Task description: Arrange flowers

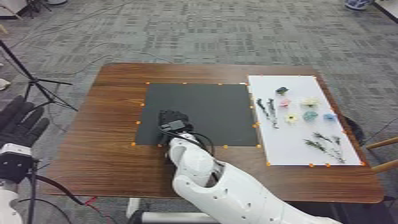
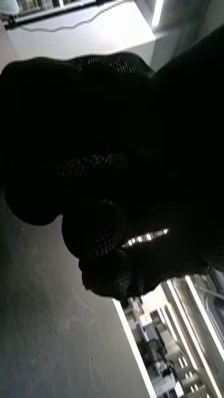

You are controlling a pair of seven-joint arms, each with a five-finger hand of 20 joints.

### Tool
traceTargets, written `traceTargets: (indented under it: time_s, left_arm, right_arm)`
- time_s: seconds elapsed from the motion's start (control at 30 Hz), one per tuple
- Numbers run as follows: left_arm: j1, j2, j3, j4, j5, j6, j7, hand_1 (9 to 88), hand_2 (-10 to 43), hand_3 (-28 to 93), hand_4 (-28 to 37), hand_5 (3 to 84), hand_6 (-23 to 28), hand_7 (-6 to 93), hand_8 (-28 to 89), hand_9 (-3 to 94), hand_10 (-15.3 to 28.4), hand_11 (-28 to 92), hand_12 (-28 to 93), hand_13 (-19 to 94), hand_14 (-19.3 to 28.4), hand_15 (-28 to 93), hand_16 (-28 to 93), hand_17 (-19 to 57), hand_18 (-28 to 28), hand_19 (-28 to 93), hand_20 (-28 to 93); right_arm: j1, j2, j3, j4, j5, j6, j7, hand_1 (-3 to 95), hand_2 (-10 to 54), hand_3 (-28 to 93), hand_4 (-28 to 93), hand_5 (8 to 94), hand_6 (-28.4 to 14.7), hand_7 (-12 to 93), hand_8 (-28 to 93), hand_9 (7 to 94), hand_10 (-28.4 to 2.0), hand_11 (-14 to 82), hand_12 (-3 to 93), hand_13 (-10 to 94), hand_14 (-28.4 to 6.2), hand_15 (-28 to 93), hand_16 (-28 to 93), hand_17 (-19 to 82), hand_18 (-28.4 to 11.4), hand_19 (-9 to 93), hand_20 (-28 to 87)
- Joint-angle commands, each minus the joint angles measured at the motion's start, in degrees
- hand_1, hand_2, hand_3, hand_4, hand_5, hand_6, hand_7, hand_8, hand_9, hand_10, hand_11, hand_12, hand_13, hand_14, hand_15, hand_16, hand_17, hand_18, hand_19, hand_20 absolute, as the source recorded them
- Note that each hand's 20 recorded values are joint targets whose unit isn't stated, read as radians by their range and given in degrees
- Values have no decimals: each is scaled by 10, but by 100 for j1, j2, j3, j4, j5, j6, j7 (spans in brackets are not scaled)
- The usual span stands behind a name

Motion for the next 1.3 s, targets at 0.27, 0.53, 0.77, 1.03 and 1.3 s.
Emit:
traceTargets:
  time_s: [0.27,0.53,0.77,1.03,1.3]
  left_arm:
    - [29,114,80,15,-40,-58,8,270,168,712,-279,393,91,85,-70,325,134,154,119,245,132,269,-16,-8,115,221,122]
    - [-11,115,167,24,10,-111,-83,270,168,712,-279,394,92,84,-70,325,134,154,118,244,133,270,-16,-9,115,223,122]
    - [81,49,129,-1,-4,-132,-42,270,167,711,-279,393,91,86,-70,324,135,154,119,244,133,270,-17,-9,115,222,121]
    - [435,-48,-165,-107,-69,-157,100,270,168,710,-279,393,92,86,-70,324,134,153,119,244,133,273,-16,-9,115,223,121]
    - [521,-113,-205,-126,-45,-172,68,270,168,710,-279,394,91,87,-70,324,135,154,120,243,134,274,-16,-10,116,224,121]
  right_arm:
    - [116,42,-69,4,41,382,67,820,-95,-283,360,751,-19,330,147,830,-124,334,392,676,-149,659,399,364,-284,851,430]
    - [110,21,-12,-2,94,541,83,770,-95,-283,443,748,-27,279,101,823,-137,355,307,667,-153,658,385,357,-284,847,429]
    - [120,91,38,-80,271,629,156,398,-95,745,-278,735,-32,243,-29,823,-140,350,284,667,-154,658,377,357,-284,846,429]
    - [163,644,-79,-840,417,237,103,298,133,784,-203,762,-50,229,-98,826,-168,250,227,657,-174,650,367,354,-284,853,419]
    - [-62,847,-21,-1331,800,-189,-67,278,222,811,-173,729,-67,367,95,811,-198,158,161,670,-173,635,350,367,-284,862,422]
